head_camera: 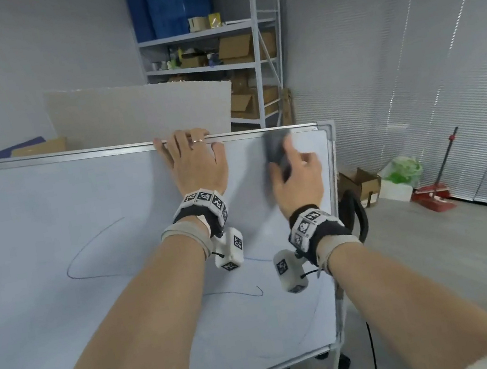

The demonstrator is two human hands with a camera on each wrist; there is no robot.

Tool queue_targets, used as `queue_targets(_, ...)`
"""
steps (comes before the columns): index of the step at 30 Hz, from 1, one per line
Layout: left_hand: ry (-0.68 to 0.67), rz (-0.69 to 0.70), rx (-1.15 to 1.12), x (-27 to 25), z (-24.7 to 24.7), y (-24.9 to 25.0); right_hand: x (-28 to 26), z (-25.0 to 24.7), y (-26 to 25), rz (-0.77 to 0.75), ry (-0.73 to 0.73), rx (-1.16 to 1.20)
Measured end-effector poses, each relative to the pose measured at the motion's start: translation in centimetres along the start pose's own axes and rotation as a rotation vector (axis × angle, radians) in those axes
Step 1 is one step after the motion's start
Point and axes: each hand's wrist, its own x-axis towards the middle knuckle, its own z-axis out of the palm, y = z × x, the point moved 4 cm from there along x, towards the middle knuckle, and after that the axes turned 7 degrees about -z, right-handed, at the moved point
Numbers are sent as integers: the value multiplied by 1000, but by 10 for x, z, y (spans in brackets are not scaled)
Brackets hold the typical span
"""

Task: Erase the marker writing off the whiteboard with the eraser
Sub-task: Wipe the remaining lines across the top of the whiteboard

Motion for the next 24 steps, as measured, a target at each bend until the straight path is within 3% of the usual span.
queue_targets(2, 7, -17, -10, 1, 2, 0, -2, 8, -22, -194, -68, -37)
queue_targets(3, 7, -19, -15, 1, 2, -2, -1, 8, -21, -219, -58, -70)
queue_targets(5, -14, -16, -25, 4, 3, -6, 2, 0, 2, -121, -2, -105)
queue_targets(8, -39, -20, -49, 8, 5, -9, 2, -9, 52, 186, 51, -117)
queue_targets(10, -24, -21, -41, 6, 5, -9, -4, -10, 66, 259, 44, -98)
queue_targets(14, 13, -17, -23, -1, 7, -6, -22, -2, 47, 125, 30, 28)
queue_targets(18, 2, 16, -21, -10, 13, -4, -31, 16, 17, 1, -76, 65)
queue_targets(20, -28, 27, -1, -14, 15, -5, -39, 16, 28, 91, -53, 38)
queue_targets(24, -67, 36, 26, -12, 14, -7, -73, 9, 81, 498, -11, -54)
